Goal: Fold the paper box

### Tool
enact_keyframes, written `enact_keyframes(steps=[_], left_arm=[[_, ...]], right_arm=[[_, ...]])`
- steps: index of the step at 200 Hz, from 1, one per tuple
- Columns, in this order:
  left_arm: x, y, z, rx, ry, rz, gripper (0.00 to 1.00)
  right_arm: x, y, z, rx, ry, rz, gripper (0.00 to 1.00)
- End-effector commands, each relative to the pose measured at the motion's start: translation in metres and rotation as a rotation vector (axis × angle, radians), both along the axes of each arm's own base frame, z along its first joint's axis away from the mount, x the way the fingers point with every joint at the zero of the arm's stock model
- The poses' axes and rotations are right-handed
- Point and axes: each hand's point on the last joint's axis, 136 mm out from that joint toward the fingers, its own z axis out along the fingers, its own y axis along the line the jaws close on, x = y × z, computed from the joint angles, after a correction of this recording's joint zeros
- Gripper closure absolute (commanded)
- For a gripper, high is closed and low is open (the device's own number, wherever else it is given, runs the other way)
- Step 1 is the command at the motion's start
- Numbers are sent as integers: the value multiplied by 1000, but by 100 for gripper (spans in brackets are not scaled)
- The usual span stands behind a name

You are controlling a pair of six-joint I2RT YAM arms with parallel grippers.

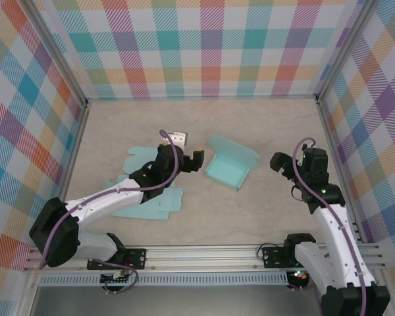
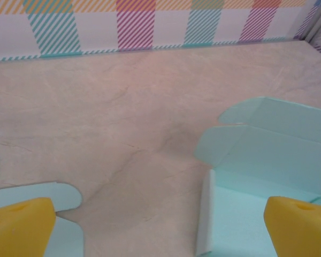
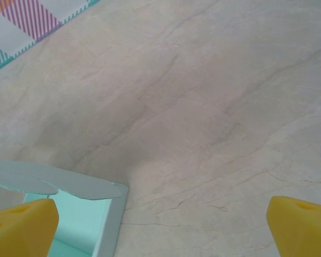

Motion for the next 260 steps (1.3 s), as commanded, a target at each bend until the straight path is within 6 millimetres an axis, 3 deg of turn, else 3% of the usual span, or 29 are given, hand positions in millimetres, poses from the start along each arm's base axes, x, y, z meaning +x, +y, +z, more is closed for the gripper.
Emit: enact_keyframes(steps=[1,9,27,41,83,105,135,206,260], left_arm=[[13,3,-7,26,26,-82,0],[20,4,-8,35,32,-101,0],[33,-2,-13,65,40,-181,1],[41,-14,-16,77,39,-282,3],[63,-48,-35,141,59,-587,10],[71,-61,-41,132,30,-711,12],[65,-76,-52,153,-9,-871,12],[83,-100,-77,131,20,-978,17],[78,-108,-81,94,107,-1040,41]], right_arm=[[-10,-1,-5,3,-5,-6,0],[-12,-1,-4,15,-6,-9,0],[-24,-23,-11,42,48,-199,0],[-19,-15,-7,7,4,-106,0],[-12,-11,-9,14,-58,-84,0],[-11,1,-7,34,-83,-7,0],[-14,21,-6,49,-87,129,0],[-4,58,-5,128,-112,338,9],[13,76,-14,153,-92,454,20]])
